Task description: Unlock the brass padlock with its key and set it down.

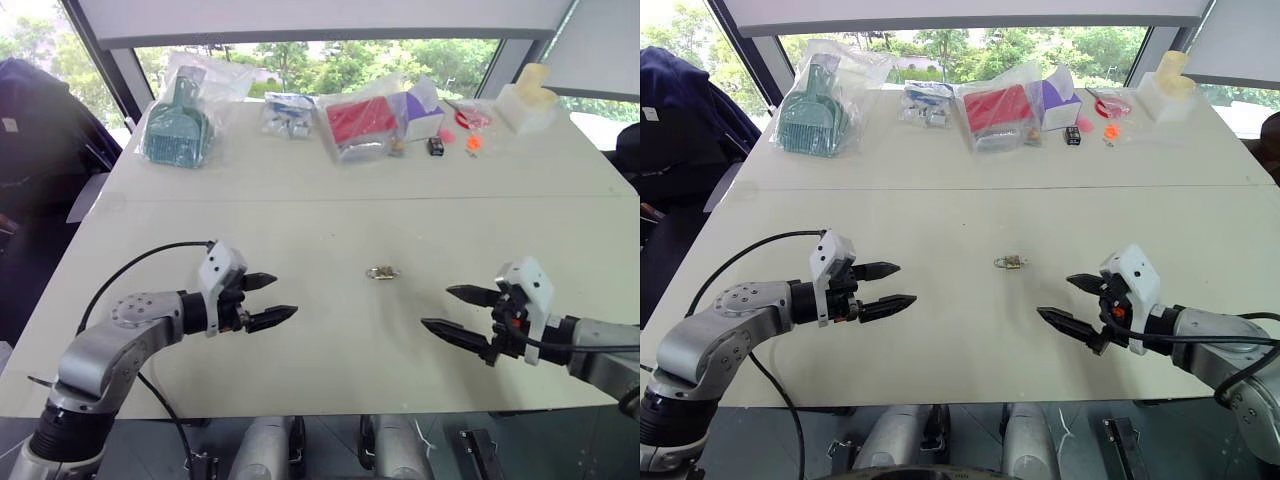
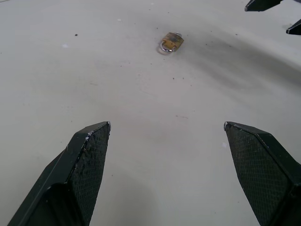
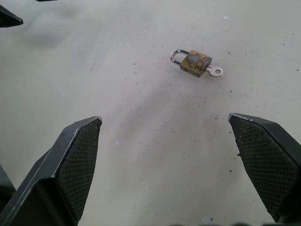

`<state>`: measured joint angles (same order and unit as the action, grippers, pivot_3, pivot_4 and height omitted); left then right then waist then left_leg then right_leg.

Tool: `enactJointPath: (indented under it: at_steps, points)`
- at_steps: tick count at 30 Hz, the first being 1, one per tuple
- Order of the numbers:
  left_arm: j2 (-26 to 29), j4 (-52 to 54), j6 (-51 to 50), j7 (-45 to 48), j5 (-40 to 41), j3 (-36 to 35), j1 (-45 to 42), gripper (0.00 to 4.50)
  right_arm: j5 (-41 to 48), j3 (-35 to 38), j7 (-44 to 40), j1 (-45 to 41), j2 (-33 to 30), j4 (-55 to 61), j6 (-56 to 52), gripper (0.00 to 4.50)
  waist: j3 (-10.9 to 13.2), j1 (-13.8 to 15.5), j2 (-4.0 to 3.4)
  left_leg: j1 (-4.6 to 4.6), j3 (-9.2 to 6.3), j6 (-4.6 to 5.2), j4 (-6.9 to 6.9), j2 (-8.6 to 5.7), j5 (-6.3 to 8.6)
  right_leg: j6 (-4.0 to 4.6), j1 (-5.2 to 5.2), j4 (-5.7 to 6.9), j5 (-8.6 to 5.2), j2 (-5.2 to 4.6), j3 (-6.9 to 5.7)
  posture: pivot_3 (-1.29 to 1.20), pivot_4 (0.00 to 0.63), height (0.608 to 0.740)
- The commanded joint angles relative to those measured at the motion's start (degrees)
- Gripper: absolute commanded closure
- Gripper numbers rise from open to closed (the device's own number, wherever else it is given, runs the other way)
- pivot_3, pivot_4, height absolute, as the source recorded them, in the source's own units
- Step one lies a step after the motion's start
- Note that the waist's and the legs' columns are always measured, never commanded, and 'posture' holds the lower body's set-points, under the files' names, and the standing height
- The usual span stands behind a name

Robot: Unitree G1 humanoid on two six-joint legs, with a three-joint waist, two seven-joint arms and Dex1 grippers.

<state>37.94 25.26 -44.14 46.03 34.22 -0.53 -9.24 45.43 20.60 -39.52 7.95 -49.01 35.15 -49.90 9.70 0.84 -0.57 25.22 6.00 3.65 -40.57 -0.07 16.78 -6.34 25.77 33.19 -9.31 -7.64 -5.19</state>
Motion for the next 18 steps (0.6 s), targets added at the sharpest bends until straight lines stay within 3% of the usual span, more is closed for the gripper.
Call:
enactJointPath:
  at_steps: [1, 7, 11, 15, 18]
  points:
    - [0.22, -0.06, 1.44, -0.54, -1.21, 0.19, -0.99, 0.49, 0.02, 0.22, 0.72, -0.59, 0.49, 1.72, 0.93, 0.03, 0.00, 0.01, 0.00, 0.00, 0.00, 0.00, 0.00, 0.00, 0.00, 0.00, 0.00, 0.00, 0.00, 0.00, 0.00, 0.00, 0.150, 0.735]
    - [1.52, -5.60, -2.44, 3.27, 2.68, -1.53, -8.08, 0.49, -0.26, -2.85, 3.87, -3.43, 3.82, 1.07, 1.23, 0.03, 0.00, 0.00, 0.01, 0.00, 0.00, 0.00, 0.00, 0.00, 0.00, 0.00, -0.01, 0.01, 0.00, 0.01, 0.00, 0.00, 0.150, 0.735]
    - [4.01, -16.69, 2.32, 11.44, -2.83, 4.61, -20.32, 0.49, -1.36, -4.51, 5.40, -5.04, 5.05, 0.48, 1.09, 0.03, 0.00, 0.25, 0.01, 0.02, -0.01, -0.02, -0.02, -0.03, -0.05, 0.00, 0.00, 0.04, 0.00, 0.04, -0.03, 0.00, 0.150, 0.735]
    - [-1.27, -33.45, 11.09, 20.99, -10.95, 14.59, -37.46, 0.49, -2.92, -0.08, 6.41, -1.55, 4.72, 0.67, 1.73, 0.03, 0.00, 1.54, 0.01, 0.06, 0.03, -0.19, -0.10, -0.10, -0.17, -0.01, -0.05, -0.02, 0.00, 0.04, -0.03, 0.00, 0.150, 0.735]
    - [-8.08, -43.43, 18.96, 24.66, -17.46, 21.10, -44.62, 0.49, -3.93, 2.10, 8.10, 1.16, 5.72, 1.83, 2.29, 0.03, -0.01, 1.75, 0.02, 0.06, 0.02, -0.09, -0.35, -0.12, -0.12, -0.03, -0.25, -0.08, 0.00, 0.02, -0.05, 0.00, 0.150, 0.735]
